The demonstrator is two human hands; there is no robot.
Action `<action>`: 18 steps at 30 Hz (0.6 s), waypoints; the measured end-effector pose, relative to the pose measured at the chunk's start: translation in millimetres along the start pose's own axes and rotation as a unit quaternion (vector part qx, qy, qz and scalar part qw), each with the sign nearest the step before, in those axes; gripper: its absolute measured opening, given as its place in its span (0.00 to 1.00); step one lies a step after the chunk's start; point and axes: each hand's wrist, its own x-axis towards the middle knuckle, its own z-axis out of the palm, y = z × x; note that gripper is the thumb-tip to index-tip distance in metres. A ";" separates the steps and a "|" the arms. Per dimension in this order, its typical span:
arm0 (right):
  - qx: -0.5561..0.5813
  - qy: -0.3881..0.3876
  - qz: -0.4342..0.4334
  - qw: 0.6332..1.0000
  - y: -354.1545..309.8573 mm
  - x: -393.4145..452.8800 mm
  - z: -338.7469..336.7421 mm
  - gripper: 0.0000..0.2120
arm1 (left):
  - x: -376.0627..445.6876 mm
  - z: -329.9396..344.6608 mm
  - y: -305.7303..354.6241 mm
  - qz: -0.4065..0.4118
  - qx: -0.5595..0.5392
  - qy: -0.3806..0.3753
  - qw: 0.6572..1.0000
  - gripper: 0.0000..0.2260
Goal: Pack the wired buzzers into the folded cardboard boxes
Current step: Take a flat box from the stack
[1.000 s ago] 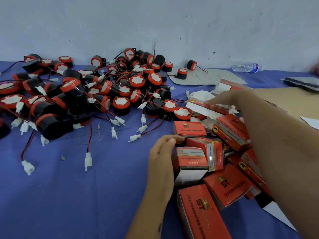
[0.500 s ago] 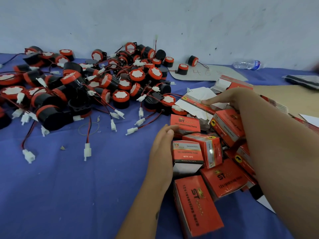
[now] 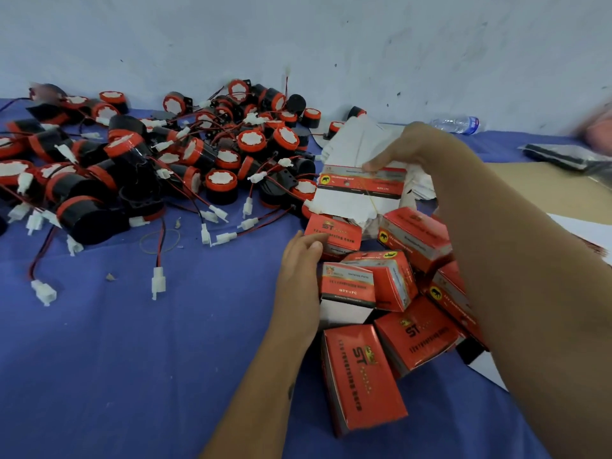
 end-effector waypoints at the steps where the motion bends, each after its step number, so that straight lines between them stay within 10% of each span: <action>1: 0.009 0.006 -0.015 1.000 -0.6 -3.1 -0.9 0.42 | -0.6 -0.6 1.3 -0.001 -0.002 0.006 1.000 0.10; 12: 0.027 0.298 -0.303 0.905 -19.4 -80.1 -9.1 0.34 | -2.9 -5.0 5.7 -0.005 -0.016 0.030 0.999 0.08; 18: 0.298 0.296 -0.375 0.826 -46.0 -146.7 -9.7 0.31 | -11.3 -21.7 20.7 0.055 -0.093 0.076 0.991 0.10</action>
